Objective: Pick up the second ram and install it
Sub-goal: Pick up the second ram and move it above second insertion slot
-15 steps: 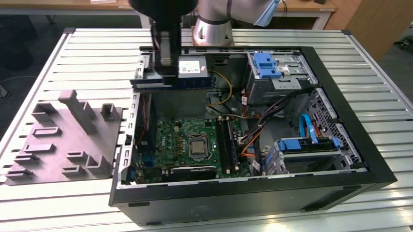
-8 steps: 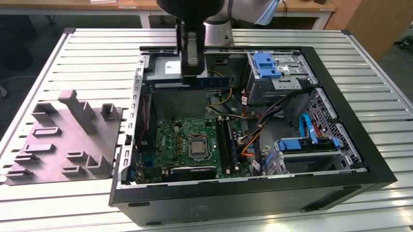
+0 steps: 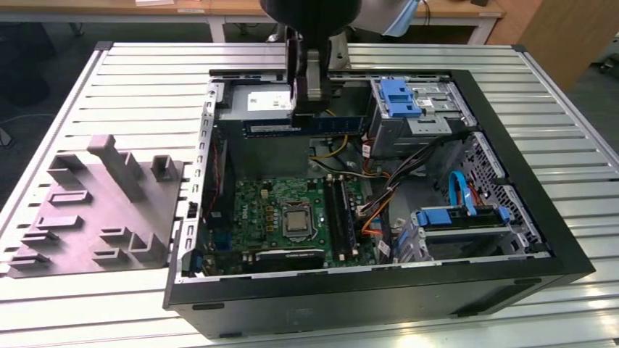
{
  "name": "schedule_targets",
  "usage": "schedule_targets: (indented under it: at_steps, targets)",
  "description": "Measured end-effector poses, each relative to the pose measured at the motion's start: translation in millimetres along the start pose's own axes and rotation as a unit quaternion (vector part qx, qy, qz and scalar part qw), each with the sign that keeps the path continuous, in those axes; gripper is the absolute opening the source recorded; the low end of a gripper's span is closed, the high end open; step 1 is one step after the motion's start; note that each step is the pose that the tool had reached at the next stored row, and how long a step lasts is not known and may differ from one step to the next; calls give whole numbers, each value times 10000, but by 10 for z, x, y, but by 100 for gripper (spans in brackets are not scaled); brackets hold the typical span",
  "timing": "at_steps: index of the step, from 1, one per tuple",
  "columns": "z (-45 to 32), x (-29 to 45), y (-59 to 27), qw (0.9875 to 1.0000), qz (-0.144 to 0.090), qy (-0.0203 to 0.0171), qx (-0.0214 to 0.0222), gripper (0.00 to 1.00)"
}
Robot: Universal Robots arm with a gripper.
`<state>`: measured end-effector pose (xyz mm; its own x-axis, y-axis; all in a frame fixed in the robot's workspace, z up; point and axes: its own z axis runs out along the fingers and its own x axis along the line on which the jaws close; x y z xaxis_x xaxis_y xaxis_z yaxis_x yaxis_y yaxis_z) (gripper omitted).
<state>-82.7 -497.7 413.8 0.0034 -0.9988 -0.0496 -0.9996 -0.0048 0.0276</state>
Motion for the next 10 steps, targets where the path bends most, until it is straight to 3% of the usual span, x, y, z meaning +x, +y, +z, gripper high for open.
schedule_targets:
  at_steps: [6, 10]
  targets:
    - [39, 1, -19, 10000, -1, 1, -10, 12]
    - [95, 5, -77, 10000, 2, 0, -62, 12]
